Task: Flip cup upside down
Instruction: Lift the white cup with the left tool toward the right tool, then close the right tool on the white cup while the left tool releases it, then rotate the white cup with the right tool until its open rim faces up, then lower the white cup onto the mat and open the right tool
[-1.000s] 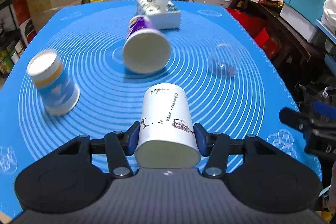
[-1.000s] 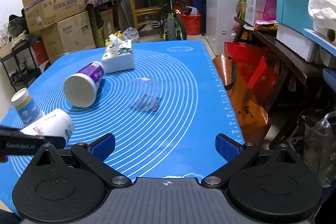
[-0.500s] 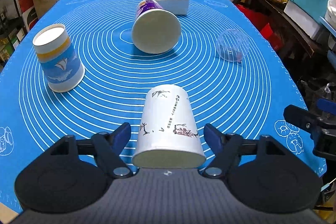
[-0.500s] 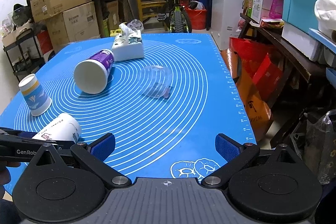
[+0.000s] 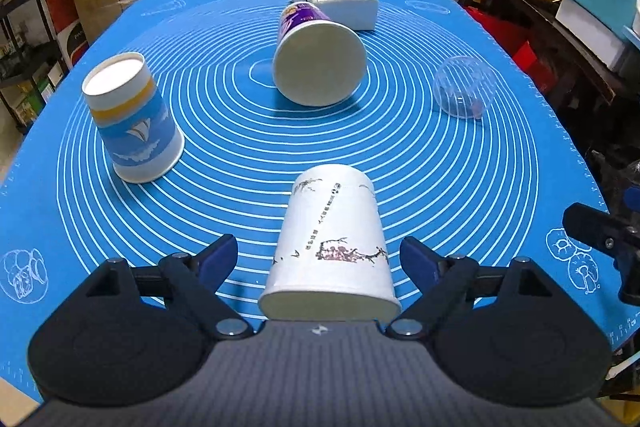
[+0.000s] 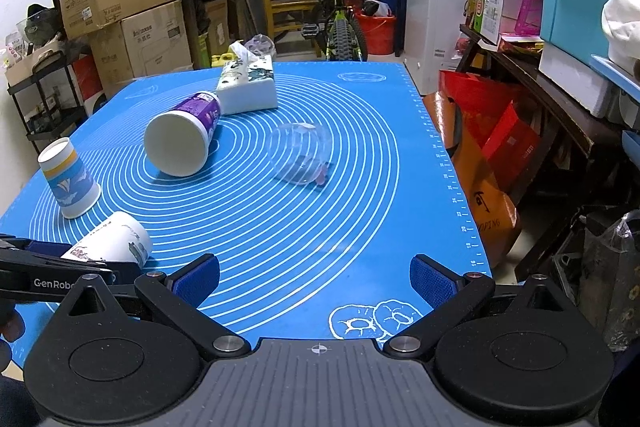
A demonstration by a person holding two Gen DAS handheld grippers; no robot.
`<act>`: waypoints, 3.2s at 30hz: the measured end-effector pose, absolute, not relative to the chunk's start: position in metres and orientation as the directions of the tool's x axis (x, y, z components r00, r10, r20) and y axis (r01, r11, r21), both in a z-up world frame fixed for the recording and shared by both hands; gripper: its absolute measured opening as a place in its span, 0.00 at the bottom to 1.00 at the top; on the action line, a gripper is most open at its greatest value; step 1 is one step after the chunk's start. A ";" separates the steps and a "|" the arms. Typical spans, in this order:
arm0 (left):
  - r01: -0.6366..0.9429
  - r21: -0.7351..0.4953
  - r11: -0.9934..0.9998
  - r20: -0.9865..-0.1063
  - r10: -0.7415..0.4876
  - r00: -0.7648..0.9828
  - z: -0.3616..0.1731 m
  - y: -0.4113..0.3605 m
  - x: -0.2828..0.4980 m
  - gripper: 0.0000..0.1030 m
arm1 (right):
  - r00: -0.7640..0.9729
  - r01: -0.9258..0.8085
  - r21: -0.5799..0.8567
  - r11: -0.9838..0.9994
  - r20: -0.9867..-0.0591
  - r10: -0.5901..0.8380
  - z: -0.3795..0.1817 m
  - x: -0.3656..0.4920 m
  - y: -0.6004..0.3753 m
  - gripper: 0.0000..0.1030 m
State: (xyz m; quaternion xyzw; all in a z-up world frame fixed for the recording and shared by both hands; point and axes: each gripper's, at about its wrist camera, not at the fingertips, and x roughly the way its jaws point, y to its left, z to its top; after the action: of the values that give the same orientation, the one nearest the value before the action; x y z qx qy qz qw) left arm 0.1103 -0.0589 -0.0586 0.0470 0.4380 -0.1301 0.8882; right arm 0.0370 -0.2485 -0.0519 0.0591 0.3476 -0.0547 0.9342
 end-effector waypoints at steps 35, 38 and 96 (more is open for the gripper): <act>0.139 0.014 0.990 -0.754 -0.080 0.652 -0.034 0.062 0.134 0.97 | 0.429 -0.038 0.370 0.928 -0.833 0.350 -0.060 0.163 -0.136 0.86; 0.142 0.011 0.990 -0.764 -0.083 0.640 -0.040 0.065 0.135 0.97 | 0.408 -0.026 0.357 0.934 -0.849 0.336 -0.067 0.167 -0.131 0.82; 0.207 -0.018 0.978 -0.637 -0.170 0.752 -0.034 0.019 0.056 0.97 | 0.843 -0.043 -0.073 0.996 -0.537 -0.003 -0.067 0.013 -0.151 0.77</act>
State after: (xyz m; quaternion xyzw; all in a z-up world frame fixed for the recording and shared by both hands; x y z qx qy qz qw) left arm 0.0557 0.0191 -0.0344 0.0269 0.3375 -0.1007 0.9355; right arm 0.0129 -0.1506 -0.0667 -0.0409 0.2797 0.0104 0.9592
